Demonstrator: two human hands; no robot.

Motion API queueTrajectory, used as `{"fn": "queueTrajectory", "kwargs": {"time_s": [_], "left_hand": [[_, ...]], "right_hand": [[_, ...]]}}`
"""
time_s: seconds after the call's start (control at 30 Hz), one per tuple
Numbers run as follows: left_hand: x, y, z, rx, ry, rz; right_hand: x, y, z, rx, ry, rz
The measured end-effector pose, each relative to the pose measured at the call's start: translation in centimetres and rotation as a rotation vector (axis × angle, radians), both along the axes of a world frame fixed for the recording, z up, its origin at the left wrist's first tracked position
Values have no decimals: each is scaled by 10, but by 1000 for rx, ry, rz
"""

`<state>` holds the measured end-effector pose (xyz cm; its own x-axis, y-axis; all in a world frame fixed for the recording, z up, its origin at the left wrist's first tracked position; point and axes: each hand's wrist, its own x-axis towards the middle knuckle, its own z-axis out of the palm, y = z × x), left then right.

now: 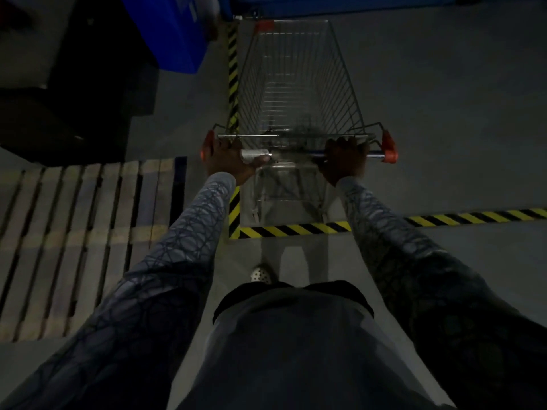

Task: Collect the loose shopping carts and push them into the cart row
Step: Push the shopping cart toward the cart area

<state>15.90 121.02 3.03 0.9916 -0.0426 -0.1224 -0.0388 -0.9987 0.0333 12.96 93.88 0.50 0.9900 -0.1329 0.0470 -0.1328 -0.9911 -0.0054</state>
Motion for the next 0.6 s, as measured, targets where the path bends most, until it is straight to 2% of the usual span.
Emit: {"fn": "queueTrajectory", "kwargs": {"time_s": [0.13,0.23,0.6], "left_hand": [[57,8,8,46,73,-29],[100,18,2,55,59,-42],[248,19,3,96,120,4]], "right_hand": [[40,16,-8,82,-115,4],[73,21,-9,121,-160,3],[230,20,-20,73,-219,42]]}}
